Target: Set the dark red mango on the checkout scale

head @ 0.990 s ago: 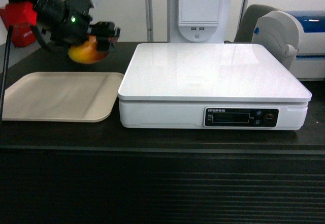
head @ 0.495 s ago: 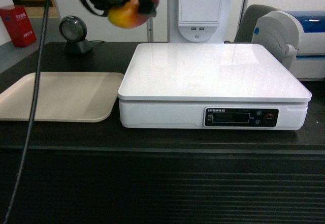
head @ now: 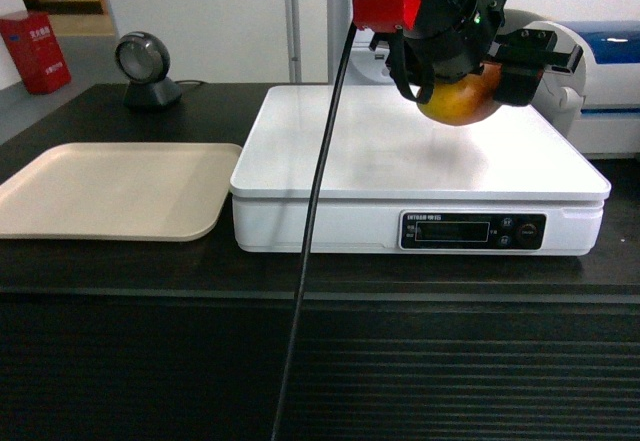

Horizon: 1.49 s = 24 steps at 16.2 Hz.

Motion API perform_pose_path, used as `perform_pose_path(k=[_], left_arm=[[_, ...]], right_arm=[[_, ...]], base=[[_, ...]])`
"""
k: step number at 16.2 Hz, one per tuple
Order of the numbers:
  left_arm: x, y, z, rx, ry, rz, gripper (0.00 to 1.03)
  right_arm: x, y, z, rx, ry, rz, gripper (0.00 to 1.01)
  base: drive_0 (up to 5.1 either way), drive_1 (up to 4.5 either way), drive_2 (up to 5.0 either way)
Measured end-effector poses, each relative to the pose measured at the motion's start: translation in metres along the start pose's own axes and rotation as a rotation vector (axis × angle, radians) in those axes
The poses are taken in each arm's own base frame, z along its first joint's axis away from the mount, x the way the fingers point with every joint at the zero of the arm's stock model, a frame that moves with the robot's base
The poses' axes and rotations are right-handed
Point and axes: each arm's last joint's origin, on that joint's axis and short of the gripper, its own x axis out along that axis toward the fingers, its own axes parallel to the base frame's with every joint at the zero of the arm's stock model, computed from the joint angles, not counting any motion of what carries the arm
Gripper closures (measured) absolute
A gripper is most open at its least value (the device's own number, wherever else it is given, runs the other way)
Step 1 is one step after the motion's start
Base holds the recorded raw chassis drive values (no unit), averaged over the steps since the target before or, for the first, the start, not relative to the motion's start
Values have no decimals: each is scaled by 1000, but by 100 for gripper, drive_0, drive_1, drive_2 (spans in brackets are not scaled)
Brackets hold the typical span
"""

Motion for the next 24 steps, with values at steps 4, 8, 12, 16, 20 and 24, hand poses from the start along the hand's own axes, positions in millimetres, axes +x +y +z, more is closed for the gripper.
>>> perform_pose_path(k=[4, 8, 12, 16, 20, 24], left_arm=[[25, 15, -22, -37, 84, 60, 41], [21, 20, -18, -42, 81, 89, 40], [21, 20, -15, -39, 56, 75, 3], [-2, 25, 3, -40, -38, 87, 5], [-88, 48, 46, -77, -308, 144, 5], [-206, 89, 35, -121, -521, 293, 5]], right_arm=[[0, 0, 0, 0, 0, 0, 3], [0, 0, 0, 0, 0, 0, 3], [0, 0, 0, 0, 0, 0, 3], [0, 0, 0, 0, 0, 0, 3], [0, 0, 0, 0, 0, 0, 3], [0, 0, 0, 0, 0, 0, 3]], base=[[0, 0, 0], [0, 0, 0], [0, 0, 0], [0, 0, 0], [0, 0, 0], [0, 0, 0]])
